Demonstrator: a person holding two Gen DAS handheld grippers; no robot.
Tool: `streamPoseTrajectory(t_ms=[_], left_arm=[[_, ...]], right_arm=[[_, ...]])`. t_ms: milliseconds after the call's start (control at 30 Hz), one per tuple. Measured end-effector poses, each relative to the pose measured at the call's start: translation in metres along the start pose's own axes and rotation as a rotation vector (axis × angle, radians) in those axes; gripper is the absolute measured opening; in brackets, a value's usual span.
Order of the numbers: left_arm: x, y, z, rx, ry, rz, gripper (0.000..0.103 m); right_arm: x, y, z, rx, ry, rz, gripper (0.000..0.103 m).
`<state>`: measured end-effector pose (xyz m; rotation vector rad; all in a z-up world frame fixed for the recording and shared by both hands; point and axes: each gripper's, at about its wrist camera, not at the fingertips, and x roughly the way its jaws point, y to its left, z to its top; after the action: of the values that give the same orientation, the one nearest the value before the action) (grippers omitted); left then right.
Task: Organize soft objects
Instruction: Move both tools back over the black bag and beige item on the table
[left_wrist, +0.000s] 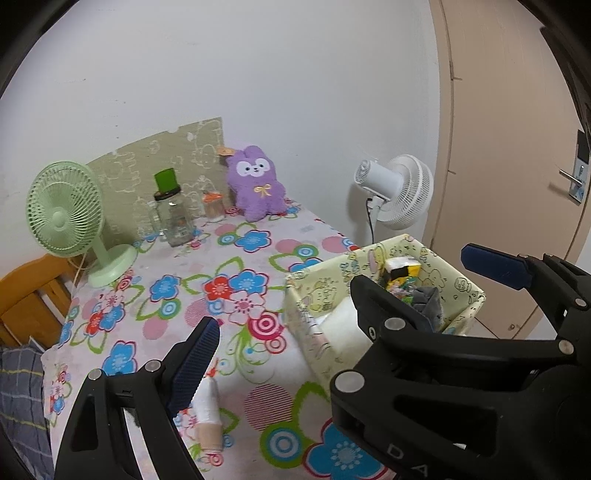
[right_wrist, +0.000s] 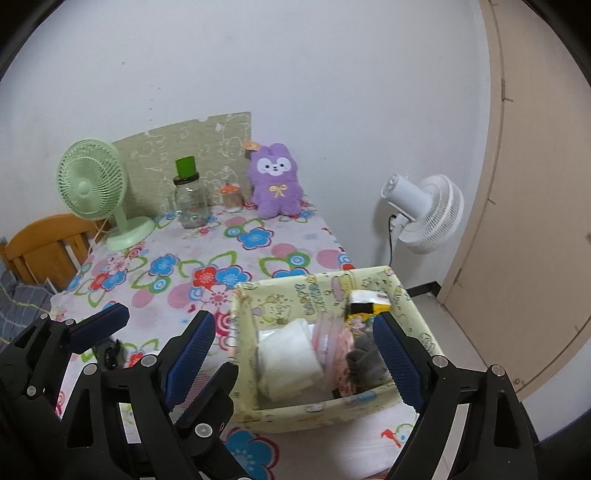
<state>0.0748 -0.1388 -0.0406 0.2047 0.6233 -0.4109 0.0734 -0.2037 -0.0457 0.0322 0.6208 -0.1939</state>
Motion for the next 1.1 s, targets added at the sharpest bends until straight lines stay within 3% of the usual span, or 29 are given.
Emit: streamPoseTrajectory(t_ms=[500, 1100], left_arm=[[-0.021, 0.04, -0.009, -0.038, -0.032, 0.037, 0.092], [-0.02, 0.091, -0.03, -0.093, -0.004, 0.104, 0.092]], right_arm=[[-0.015, 0.045, 0.005, -0.057, -0.053, 0.011, 0.102], [0.0, 0.1, -0.002, -0.074, -0.05, 0.073, 0.103]])
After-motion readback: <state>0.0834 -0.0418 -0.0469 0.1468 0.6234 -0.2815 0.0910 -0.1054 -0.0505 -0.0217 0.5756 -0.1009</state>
